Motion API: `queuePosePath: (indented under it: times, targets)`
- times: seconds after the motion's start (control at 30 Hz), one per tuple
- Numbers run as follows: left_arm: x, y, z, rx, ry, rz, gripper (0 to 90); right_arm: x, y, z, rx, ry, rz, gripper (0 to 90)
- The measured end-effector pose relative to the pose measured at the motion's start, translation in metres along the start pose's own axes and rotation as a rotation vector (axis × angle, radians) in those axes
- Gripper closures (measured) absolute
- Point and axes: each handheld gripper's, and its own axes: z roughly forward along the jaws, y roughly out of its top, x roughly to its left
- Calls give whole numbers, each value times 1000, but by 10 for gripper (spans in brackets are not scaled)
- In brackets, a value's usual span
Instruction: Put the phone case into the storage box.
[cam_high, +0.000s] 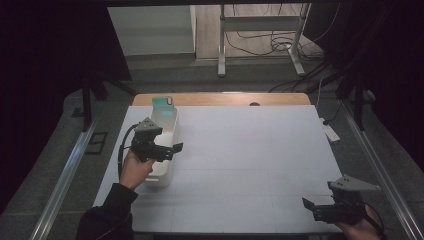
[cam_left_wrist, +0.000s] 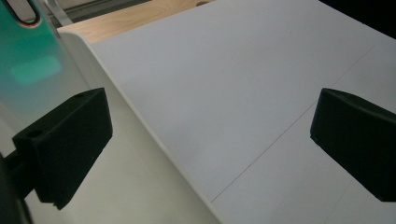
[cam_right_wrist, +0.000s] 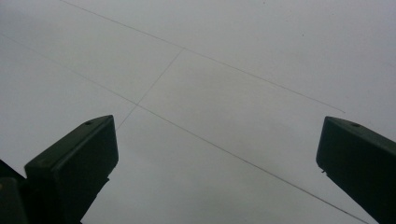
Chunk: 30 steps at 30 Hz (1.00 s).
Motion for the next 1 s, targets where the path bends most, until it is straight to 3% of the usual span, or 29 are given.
queuePosePath:
  times: [0.33,1.0]
  targets:
    - [-9,-8,-9,-3,19,37,0,0,0,0,-1,2,2,0]
    - [-22,-27,-26,3,27,31,0,0,0,0,2,7,4,0]
